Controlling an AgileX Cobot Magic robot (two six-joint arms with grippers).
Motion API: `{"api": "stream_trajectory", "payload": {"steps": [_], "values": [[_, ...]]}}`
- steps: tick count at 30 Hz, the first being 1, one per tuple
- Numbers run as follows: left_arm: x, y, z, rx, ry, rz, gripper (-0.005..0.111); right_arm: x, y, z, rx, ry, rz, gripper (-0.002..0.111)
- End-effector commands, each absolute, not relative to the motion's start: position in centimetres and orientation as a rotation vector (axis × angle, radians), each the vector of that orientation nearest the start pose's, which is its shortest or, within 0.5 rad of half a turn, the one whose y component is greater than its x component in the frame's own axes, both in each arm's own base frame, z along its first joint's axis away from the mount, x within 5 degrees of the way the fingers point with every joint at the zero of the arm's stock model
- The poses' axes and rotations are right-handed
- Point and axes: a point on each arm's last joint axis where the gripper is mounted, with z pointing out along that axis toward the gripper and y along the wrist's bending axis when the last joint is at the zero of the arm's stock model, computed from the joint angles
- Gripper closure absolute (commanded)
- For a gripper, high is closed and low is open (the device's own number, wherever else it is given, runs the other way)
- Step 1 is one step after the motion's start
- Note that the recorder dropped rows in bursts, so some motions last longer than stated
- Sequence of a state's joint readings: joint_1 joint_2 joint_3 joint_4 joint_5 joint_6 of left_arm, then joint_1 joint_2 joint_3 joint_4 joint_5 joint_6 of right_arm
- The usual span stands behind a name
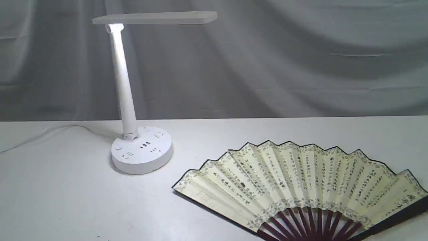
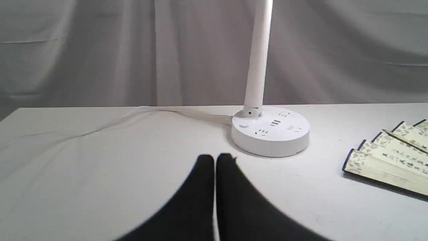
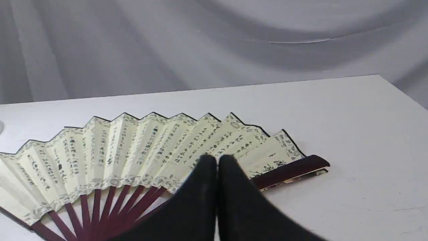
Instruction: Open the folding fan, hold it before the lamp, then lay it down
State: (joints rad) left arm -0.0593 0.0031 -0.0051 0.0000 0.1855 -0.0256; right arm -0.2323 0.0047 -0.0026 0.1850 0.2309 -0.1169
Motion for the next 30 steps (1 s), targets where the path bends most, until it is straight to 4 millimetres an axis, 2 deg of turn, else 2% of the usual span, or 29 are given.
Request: {"api": "stream_trajectory", "payload": {"steps": [1, 5, 13, 30], "values": [[5.6, -0.3, 19.7, 0.021, 1.666, -0.071, 0.107, 5.5, -0.9, 19.3, 0.217, 1.696, -0.087, 0.108], [5.6, -0.3, 19.7, 0.021, 1.666, -0.071, 0.107, 5.5, -0.9, 19.4, 0.213, 1.68, -0.096, 0.108], [5.6, -0.3, 19.7, 0.021, 1.666, -0.071, 0.107, 5.5, -1.2, 20.9, 0.164, 1.525, -0.185, 0.108], [5.6, -0.3, 19.7, 0.021, 1.666, -0.071, 0.107, 5.6, -0.7, 20.7, 0.073, 1.555, -0.116, 0.108]]}}
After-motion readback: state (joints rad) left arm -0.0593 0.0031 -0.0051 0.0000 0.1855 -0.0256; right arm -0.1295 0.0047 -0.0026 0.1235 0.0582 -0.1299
